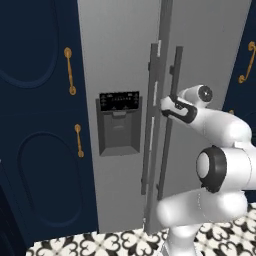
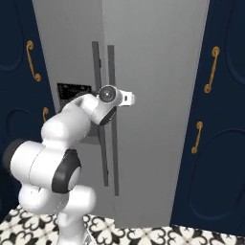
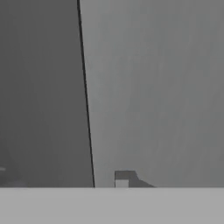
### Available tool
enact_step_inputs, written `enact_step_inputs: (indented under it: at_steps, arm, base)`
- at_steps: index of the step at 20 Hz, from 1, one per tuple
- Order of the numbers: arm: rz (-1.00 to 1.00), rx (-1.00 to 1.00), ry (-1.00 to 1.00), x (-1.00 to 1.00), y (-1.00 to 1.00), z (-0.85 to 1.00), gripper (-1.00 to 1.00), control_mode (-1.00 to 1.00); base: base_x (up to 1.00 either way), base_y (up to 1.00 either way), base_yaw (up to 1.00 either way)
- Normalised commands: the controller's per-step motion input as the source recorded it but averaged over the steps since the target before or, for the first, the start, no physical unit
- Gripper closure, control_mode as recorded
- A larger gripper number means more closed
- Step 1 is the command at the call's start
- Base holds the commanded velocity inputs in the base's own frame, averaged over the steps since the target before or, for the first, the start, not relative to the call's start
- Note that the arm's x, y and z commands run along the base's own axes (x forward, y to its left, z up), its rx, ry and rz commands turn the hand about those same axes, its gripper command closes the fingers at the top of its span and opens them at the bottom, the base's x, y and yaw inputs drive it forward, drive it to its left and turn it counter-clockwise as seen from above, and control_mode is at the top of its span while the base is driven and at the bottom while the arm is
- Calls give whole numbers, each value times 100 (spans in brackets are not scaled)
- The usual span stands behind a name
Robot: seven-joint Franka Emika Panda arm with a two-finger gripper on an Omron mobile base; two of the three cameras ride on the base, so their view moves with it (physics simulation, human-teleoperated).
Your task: Grab a lemon wedge from the fridge and one ice cube from the ice bowl, and put them in the glass of lemonade.
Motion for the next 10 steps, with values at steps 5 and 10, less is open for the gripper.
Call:
enact_step_inputs:
  at_steps: [5,10]
  arm:
    - [0,1,24,-100,-55,28,100,-100]
    - [0,3,4,-100,-94,3,100,-100]
  base:
    - [0,0,0]
    - [0,0,0]
